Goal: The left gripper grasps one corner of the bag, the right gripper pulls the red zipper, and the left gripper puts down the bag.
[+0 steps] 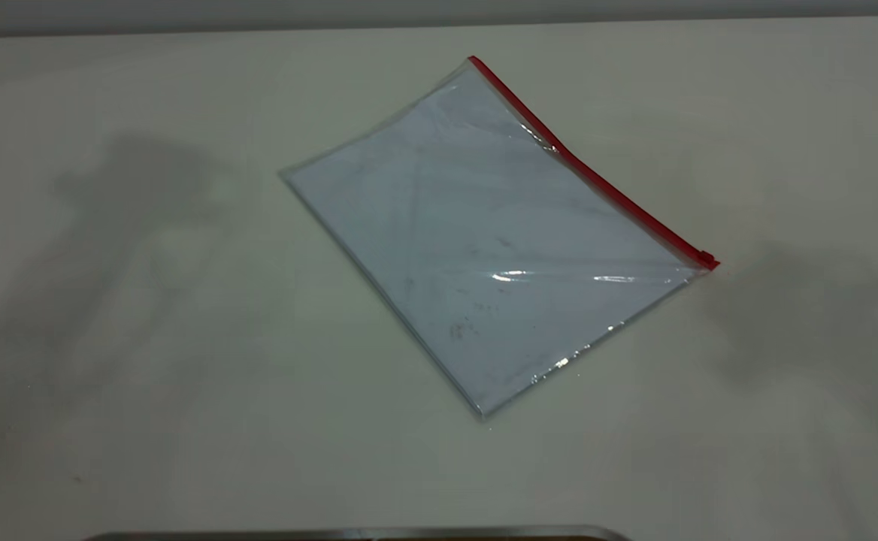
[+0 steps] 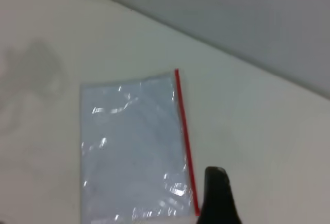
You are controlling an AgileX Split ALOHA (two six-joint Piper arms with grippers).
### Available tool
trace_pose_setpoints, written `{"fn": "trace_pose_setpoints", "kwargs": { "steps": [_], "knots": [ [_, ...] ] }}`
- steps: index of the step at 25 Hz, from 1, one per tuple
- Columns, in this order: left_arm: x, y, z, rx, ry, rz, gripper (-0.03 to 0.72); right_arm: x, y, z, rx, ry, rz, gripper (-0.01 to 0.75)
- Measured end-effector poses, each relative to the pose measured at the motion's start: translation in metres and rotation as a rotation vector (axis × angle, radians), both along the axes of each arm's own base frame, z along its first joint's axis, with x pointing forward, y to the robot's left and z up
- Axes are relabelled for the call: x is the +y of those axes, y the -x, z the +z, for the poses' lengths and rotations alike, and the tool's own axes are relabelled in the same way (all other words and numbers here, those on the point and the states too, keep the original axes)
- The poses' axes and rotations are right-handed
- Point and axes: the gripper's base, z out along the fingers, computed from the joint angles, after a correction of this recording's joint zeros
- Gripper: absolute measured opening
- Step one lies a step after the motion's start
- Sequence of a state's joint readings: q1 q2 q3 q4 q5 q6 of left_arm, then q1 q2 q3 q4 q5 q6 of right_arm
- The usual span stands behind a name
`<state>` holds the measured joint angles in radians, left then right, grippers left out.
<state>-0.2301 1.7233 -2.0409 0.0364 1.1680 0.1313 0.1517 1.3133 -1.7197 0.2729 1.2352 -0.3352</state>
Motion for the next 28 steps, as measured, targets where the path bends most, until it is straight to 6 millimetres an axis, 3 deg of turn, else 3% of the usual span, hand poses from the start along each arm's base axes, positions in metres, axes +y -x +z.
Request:
{"fn": "trace_pose_setpoints", "kwargs": {
  "steps": [5,9,16,22,28],
  "knots": [
    [0.018,0.075,0.001,0.04,0.016,0.036,0.59,-0.011,0.073,-0.021,0.005,0.0,-0.001,0.58],
    [0.032,0.137,-0.014,0.074,0.047,0.087,0.59,-0.02,0.131,-0.05,-0.006,-0.002,-0.001,0.58],
    [0.055,0.233,-0.076,0.14,0.048,0.115,0.59,-0.032,0.211,-0.122,-0.047,-0.008,-0.001,0.58],
    [0.069,0.296,-0.116,0.069,0.048,0.085,0.59,-0.037,0.241,-0.177,-0.074,-0.012,-0.001,0.58],
    [0.075,0.325,-0.143,0.019,0.068,0.073,0.59,-0.041,0.247,-0.205,-0.113,0.011,-0.027,0.58]
  ]
}}
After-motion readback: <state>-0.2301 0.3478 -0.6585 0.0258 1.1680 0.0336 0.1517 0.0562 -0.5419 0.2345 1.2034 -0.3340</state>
